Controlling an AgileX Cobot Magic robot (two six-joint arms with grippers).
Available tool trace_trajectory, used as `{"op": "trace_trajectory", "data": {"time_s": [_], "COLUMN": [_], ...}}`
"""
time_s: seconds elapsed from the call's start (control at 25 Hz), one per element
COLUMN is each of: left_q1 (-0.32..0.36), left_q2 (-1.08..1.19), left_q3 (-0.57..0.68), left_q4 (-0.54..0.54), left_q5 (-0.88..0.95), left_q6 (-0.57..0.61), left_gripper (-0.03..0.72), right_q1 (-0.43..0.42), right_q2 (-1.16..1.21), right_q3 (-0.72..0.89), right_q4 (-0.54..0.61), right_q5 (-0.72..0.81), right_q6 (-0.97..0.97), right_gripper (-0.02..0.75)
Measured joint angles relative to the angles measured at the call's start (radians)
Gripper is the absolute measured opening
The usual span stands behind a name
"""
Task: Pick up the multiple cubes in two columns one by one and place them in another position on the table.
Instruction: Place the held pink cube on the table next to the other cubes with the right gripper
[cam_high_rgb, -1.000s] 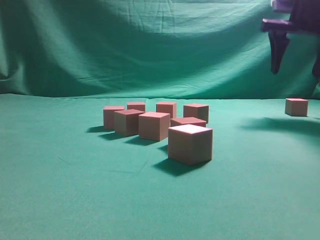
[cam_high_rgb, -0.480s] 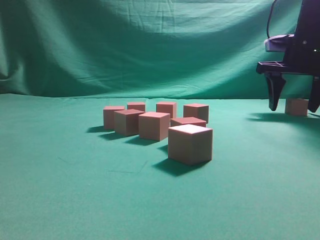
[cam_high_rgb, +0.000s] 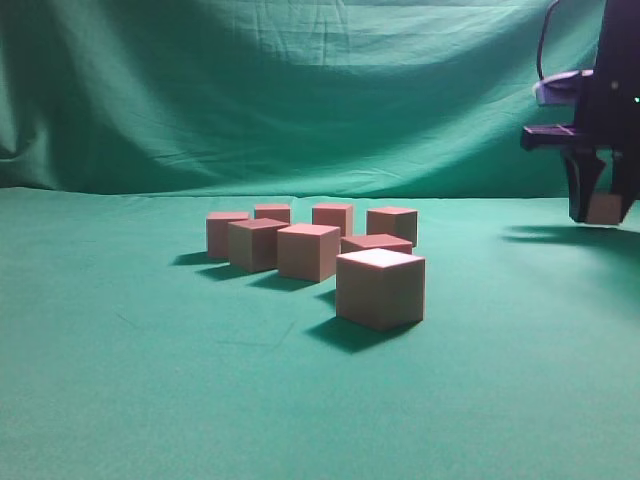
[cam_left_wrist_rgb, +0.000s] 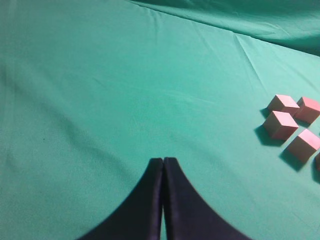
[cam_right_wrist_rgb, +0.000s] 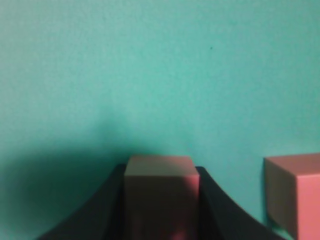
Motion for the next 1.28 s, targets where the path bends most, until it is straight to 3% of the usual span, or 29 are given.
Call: {"op": "trace_trajectory", "data": {"time_s": [0.48,0.8,1.04,1.28], "left_q1": [0.000,0.000,0.000,0.000], "left_q2": [0.000,0.000,0.000,0.000], "left_q3": [0.000,0.000,0.000,0.000], "left_q4": [0.000,0.000,0.000,0.000], "left_q5": [0.000,0.000,0.000,0.000], "left_q6": [0.000,0.000,0.000,0.000], "left_gripper": [0.000,0.000,0.000,0.000], "right_q1": [0.000,0.036,0.147,0.458], "right_q2": [-0.205,-0.462,-0.672,-0.788], "right_q3": [-0.231,-0.154,0.036,0.256], "right_q4": [0.227,0.253,0.254,0.257], "right_q5": [0.304,0.317,0.325,0.329], "right_q6": [-0.033,-0.037,-0.044,-0.085], "right_gripper": [0.265,0.265,0.265,0.265]}}
